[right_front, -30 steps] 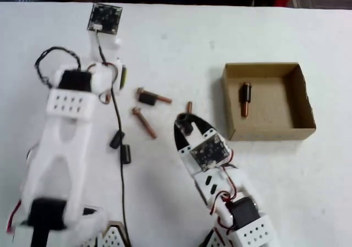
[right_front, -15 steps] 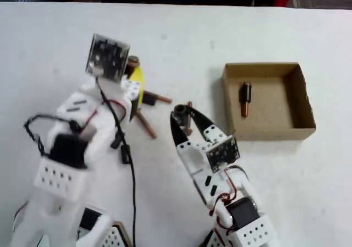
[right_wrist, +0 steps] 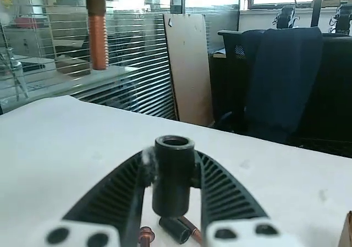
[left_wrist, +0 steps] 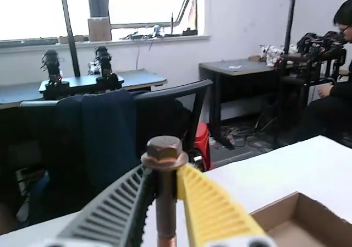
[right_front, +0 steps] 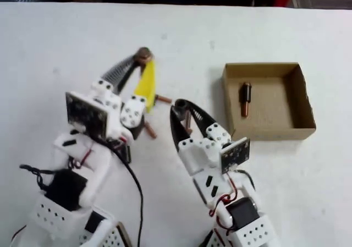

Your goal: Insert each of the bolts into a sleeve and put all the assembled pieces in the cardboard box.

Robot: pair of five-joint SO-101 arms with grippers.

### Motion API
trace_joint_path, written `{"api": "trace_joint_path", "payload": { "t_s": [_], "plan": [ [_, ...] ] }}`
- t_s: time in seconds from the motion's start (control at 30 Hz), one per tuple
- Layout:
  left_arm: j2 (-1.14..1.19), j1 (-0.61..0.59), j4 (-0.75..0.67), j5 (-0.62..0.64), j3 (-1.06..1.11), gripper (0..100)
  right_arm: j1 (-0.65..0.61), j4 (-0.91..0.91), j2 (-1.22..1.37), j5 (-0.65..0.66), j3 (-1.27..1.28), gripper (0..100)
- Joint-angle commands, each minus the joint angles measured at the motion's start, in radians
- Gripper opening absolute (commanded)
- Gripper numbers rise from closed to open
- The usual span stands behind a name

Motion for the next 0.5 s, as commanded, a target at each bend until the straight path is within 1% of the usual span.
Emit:
{"api": "trace_joint_path", "payload": {
  "t_s": [0.0,0.13,0.3,0.4,0.47],
  "plan": [
    [-0.041,0.088,-0.114,-0.005,0.040,2,-0.008,-0.028,-0.010,-0.005,0.009,1.7],
    [-0.051,0.147,-0.210,-0.005,0.115,2,-0.008,-0.027,-0.010,-0.003,0.009,1.7],
    [-0.051,0.163,-0.308,-0.005,0.180,2,-0.008,-0.027,-0.010,0.018,0.009,1.7],
    [-0.051,0.163,-0.324,-0.005,0.199,2,-0.008,-0.027,-0.010,0.089,0.009,1.7],
    [-0.051,0.163,-0.324,-0.005,0.210,2,-0.008,-0.027,-0.010,0.086,0.009,1.7]
  ]
}}
